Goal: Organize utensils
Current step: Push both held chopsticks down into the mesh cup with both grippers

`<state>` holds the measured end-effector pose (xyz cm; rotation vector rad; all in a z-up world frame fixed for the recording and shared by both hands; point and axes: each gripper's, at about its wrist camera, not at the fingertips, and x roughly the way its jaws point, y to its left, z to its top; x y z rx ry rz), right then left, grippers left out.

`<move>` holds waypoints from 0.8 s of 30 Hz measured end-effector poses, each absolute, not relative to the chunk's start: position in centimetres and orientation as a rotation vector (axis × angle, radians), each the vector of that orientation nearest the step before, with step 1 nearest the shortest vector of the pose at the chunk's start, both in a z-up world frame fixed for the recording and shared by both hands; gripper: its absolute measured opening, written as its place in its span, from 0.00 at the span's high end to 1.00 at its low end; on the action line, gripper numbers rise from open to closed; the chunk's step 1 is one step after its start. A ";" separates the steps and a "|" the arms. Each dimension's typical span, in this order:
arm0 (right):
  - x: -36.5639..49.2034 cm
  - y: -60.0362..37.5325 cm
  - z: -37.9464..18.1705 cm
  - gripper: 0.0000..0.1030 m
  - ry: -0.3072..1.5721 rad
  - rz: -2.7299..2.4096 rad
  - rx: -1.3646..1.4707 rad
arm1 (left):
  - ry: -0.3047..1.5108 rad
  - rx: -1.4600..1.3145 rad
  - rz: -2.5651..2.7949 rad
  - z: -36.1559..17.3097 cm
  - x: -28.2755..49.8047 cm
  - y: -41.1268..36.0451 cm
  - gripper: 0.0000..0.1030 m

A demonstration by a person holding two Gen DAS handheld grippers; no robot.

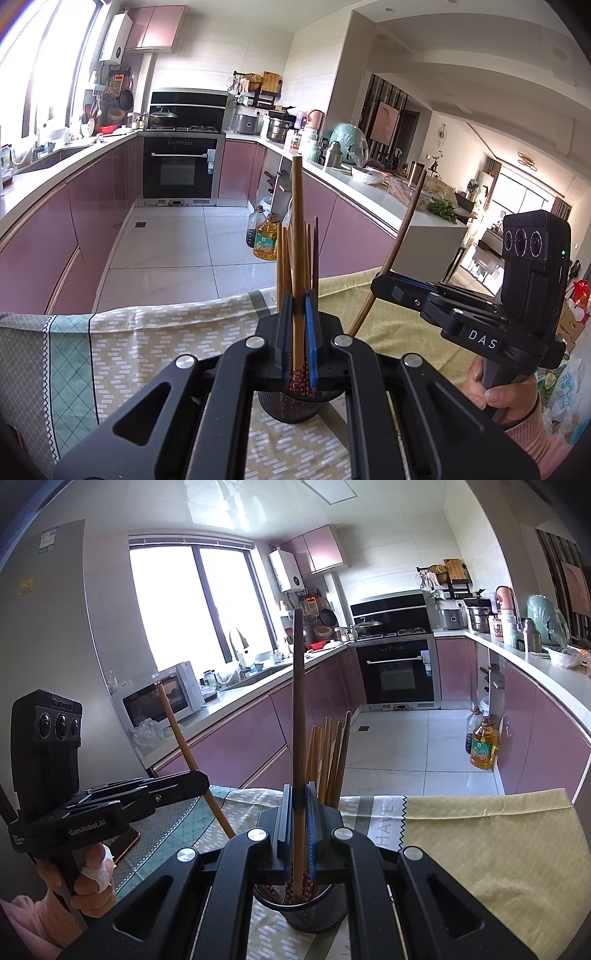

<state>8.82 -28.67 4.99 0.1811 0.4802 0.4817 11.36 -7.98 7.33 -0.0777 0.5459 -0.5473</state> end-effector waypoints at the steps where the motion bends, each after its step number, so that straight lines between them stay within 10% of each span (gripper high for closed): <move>1: 8.9 -28.7 4.9 0.94 0.482 0.481 0.181 | 0.549 -0.078 -0.547 7.3 11.4 -8.0 0.93; 24: 9.8 -28.1 3.0 0.94 0.532 0.489 0.187 | 0.612 -0.068 -0.546 5.2 13.0 -9.2 0.93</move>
